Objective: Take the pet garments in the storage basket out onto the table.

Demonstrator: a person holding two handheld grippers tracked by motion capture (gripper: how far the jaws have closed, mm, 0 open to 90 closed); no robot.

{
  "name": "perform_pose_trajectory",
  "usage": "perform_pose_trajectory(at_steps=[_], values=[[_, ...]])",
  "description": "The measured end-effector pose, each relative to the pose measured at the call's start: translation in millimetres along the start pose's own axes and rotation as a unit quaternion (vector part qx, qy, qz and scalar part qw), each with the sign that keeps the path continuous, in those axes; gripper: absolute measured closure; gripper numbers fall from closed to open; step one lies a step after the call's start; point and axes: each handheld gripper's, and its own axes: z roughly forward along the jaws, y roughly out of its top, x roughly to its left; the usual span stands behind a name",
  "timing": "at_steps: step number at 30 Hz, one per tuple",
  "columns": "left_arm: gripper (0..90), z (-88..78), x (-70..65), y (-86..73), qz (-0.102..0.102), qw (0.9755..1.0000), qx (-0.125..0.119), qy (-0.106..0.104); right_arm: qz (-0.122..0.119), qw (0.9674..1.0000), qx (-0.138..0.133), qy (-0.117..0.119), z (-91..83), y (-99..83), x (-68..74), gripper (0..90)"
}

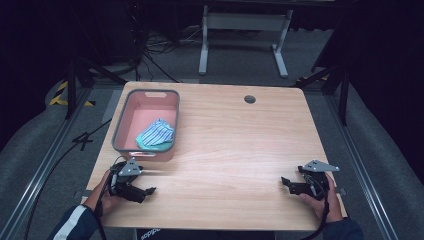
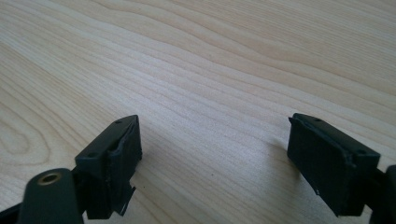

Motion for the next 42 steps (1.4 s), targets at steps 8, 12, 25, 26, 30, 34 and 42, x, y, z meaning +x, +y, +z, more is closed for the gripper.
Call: perform_pose_trajectory(at_steps=[8, 12, 25, 26, 30, 34, 42], values=[[15.9, -10.9, -2.7, 0.2, 0.017, 0.9996, 0.02, -0.008, 0.0, 1.0, 0.0, 0.002, 0.3, 0.2, -0.1, 18.1], [18.0, -18.7, -3.0, 4.1, 0.025, 0.9995, 0.014, -0.008, 0.0, 1.0, 0.0, 0.001, 0.3, 0.2, -0.1, 18.2], [24.4, -55.8, -0.8, 18.2, 0.025, 0.9989, -0.024, 0.031, 0.0, 1.0, 0.0, 0.001, 0.3, 0.2, -0.2, 18.2], [24.4, -55.8, -0.8, 18.2, 0.025, 0.9989, -0.024, 0.031, 0.0, 1.0, 0.0, 0.001, 0.3, 0.2, -0.2, 18.2], [24.4, -66.0, 1.2, 25.3, 0.031, 0.9982, -0.035, 0.036, 0.0, 1.0, 0.0, 0.001, 0.3, 0.2, -0.2, 18.2], [24.5, -74.6, 4.6, 30.0, 0.026, 0.9976, -0.045, 0.046, 0.0, 1.0, 0.0, 0.001, 0.3, 0.2, -0.1, 18.2], [24.4, -82.7, 15.7, 45.4, 0.031, 0.9965, -0.053, 0.055, 0.0, 1.0, 0.0, 0.001, 0.3, 0.2, -0.2, 18.2]])
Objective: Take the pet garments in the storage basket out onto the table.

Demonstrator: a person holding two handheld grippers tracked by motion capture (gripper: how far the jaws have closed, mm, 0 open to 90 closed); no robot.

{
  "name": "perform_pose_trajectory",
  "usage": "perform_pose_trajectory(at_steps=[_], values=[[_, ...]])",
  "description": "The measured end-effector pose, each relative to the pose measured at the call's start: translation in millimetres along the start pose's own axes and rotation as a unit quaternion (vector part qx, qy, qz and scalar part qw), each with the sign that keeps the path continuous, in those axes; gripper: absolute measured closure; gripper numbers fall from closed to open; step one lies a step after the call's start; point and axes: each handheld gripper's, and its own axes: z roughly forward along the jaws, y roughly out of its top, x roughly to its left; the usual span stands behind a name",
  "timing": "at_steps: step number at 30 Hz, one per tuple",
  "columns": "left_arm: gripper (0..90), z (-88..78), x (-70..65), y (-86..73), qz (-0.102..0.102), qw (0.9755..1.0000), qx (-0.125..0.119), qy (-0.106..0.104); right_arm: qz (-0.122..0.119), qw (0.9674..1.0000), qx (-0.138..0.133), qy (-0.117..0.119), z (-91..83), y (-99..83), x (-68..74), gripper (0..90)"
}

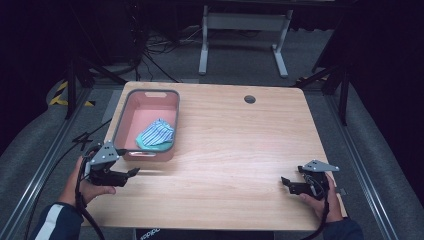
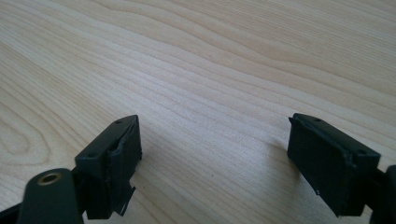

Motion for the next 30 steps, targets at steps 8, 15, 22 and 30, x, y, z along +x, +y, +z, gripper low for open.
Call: perform_pose_trajectory(at_steps=[8, 15, 22, 30], values=[[23.6, 11.3, 30.1, 34.5, 0.0, 0.9998, 0.017, 0.008, 0.0, 1.0, 0.0, 0.0, 0.0, 0.0, 0.0, 18.2], [23.2, 35.3, 46.3, 51.0, 0.007, 0.9984, 0.056, 0.008, 0.0, 1.0, 0.0, 0.0, 0.0, 0.0, 0.0, 18.2], [22.7, 69.6, 64.7, 68.1, 0.016, 0.9935, 0.112, 0.004, 0.0, 1.0, 0.0, 0.0, 0.0, 0.0, 0.0, 18.2], [21.3, 102.6, 81.4, 84.3, 0.021, 0.9849, 0.172, -0.01, 0.0, 1.0, 0.0, 0.0, 0.0, 0.0, 0.0, 18.2]])
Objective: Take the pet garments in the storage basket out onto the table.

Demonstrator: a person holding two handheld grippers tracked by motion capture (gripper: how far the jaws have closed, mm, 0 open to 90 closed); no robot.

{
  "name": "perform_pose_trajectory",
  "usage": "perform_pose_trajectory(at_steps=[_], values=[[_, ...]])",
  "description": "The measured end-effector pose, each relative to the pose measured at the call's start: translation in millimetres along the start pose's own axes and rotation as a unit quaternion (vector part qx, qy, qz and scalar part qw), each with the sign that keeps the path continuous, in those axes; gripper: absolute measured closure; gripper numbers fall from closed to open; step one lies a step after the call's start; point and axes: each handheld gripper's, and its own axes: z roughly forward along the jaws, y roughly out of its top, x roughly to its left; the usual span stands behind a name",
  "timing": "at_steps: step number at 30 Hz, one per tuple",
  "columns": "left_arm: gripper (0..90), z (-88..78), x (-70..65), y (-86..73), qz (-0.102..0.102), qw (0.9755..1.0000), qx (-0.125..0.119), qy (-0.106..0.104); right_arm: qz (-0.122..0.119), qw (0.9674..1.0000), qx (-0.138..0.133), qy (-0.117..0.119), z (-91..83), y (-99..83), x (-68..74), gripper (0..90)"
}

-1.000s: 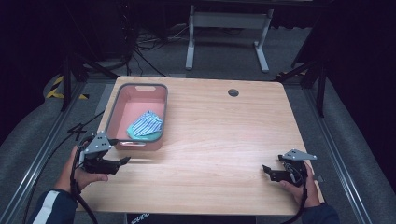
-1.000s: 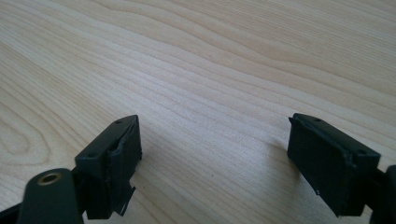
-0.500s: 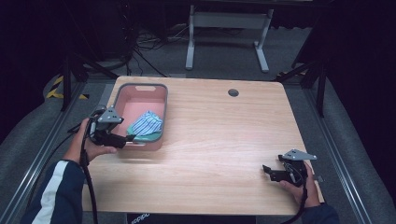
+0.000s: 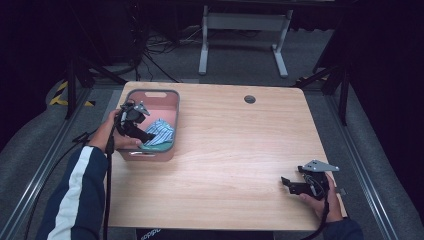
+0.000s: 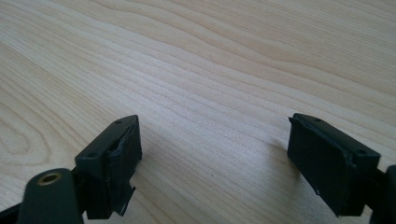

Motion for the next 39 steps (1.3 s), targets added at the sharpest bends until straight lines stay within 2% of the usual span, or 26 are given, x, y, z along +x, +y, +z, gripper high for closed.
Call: perform_pose_trajectory(at_steps=[3, 5, 7, 10, 11, 13, 15, 17, 18, 19, 23, 26, 27, 30, 34, 37, 38, 39], values=[[19.6, 10.7, 4.2, 7.0, 0.002, 0.9999, 0.014, -0.004, 0.0, 1.0, 0.0, 0.0, 0.0, 0.0, 0.0, 18.2], [20.2, 19.6, 6.3, 10.1, -0.004, 0.9997, 0.022, -0.009, -0.001, 1.0, 0.0, -0.001, -0.1, 0.0, 0.1, 18.3], [19.2, 29.8, 7.6, 12.8, 0.0, 0.999, 0.041, -0.019, -0.001, 1.0, 0.0, -0.001, -0.3, -0.1, 0.3, 18.3], [17.0, 44.7, 7.9, 16.7, -0.007, 0.9974, 0.065, -0.028, -0.002, 1.0, -0.001, -0.001, -0.2, -0.2, 0.5, 18.4], [16.8, 44.7, 7.9, 16.7, -0.007, 0.9974, 0.065, -0.028, -0.002, 1.0, -0.001, -0.001, -0.2, -0.2, 0.5, 18.4], [16.1, 54.0, 9.4, 18.6, -0.005, 0.9962, 0.078, -0.037, -0.002, 1.0, -0.001, -0.001, -0.3, -0.2, 0.6, 18.4], [15.6, 59.6, 11.4, 18.6, -0.014, 0.9946, 0.091, -0.047, -0.002, 1.0, -0.001, -0.001, -0.3, -0.2, 0.6, 18.4], [15.5, 68.8, 12.5, 18.1, -0.017, 0.9919, 0.109, -0.064, -0.002, 1.0, -0.001, -0.001, -0.5, -0.3, 0.8, 18.8], [15.5, 68.8, 12.5, 18.1, -0.017, 0.9919, 0.109, -0.064, -0.002, 1.0, -0.002, -0.001, -0.5, -0.4, 0.9, 18.8], [15.4, 74.3, 10.4, 20.0, -0.009, 0.9888, 0.133, -0.066, -0.002, 1.0, -0.002, -0.001, -0.5, -0.3, 0.9, 18.8], [15.7, 75.8, 10.6, 22.6, -0.008, 0.9877, 0.138, -0.073, -0.003, 1.0, -0.002, -0.001, -0.5, -0.4, 0.9, 19.0], [23.9, 74.0, 9.2, 23.5, 0.0, 0.9873, 0.136, -0.082, -0.004, 1.0, -0.002, -0.001, -0.6, -0.5, 1.1, 19.2], [27.7, 72.3, 8.0, 25.0, 0.006, 0.9865, 0.139, -0.087, -0.003, 1.0, -0.003, -0.001, -0.5, -0.5, 1.0, 19.2], [45.0, 70.1, 3.5, 27.3, 0.015, 0.9859, 0.14, -0.09, -0.003, 1.0, -0.003, -0.001, -0.5, -0.5, 1.1, 19.3], [59.2, 67.7, -0.7, 29.4, 0.023, 0.9844, 0.146, -0.095, -0.003, 1.0, -0.003, -0.001, -0.5, -0.5, 1.0, 19.3], [66.1, 66.6, -1.5, 29.5, 0.022, 0.9845, 0.147, -0.092, -0.003, 1.0, -0.003, -0.001, -0.5, -0.5, 1.0, 19.3], [68.5, 64.8, -2.5, 29.9, 0.024, 0.9856, 0.145, -0.085, -0.003, 1.0, -0.003, -0.001, -0.5, -0.5, 1.0, 19.3], [70.1, 64.8, -2.5, 29.9, 0.024, 0.9856, 0.145, -0.085, -0.003, 1.0, -0.003, -0.001, -0.5, -0.5, 1.0, 19.3]])
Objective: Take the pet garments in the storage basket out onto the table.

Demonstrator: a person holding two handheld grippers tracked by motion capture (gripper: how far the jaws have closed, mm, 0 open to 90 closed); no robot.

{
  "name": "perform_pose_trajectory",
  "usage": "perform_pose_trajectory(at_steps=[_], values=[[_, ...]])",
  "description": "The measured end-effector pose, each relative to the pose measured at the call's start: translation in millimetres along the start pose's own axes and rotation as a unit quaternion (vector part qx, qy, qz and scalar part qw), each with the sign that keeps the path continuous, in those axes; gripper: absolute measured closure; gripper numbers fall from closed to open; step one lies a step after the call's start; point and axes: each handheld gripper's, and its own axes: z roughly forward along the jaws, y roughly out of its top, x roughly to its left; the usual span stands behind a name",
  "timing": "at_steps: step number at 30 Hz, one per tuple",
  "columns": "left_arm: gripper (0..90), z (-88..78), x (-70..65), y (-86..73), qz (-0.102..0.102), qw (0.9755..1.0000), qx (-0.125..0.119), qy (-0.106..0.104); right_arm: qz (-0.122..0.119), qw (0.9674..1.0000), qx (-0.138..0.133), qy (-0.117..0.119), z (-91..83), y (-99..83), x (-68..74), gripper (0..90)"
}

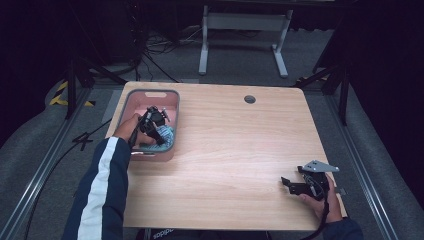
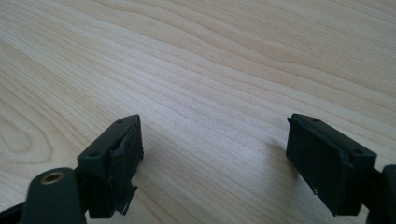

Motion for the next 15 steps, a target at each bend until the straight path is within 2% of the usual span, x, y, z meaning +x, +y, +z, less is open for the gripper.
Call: perform_pose_trajectory(at_steps=[2, 5, 8, 10, 13, 15], values=[[72.4, -3.7, -0.1, -2.8, -0.007, 0.9998, -0.016, 0.012, 0.0, 1.0, 0.0, 0.0, 0.0, 0.0, 0.0, 19.3], [73.8, -12.6, 1.4, -6.7, -0.019, 0.9992, -0.031, 0.019, 0.0, 1.0, 0.0, 0.0, 0.0, 0.0, 0.0, 19.3], [74.2, -22.4, 1.2, -11.5, -0.027, 0.9976, -0.054, 0.035, 0.0, 1.0, 0.0, 0.0, 0.0, 0.0, 0.0, 19.4], [74.5, -30.9, 0.5, -15.7, -0.036, 0.9958, -0.076, 0.036, 0.0, 1.0, 0.0, 0.0, 0.0, 0.0, -0.1, 19.4], [74.7, -39.3, -1.1, -19.9, -0.05, 0.9933, -0.092, 0.048, 0.001, 1.0, 0.0, 0.001, 0.0, 0.1, -0.1, 19.4], [74.8, -46.0, -2.1, -23.3, -0.064, 0.9906, -0.106, 0.059, 0.0, 1.0, 0.0, 0.001, 0.0, 0.0, -0.1, 19.4]])
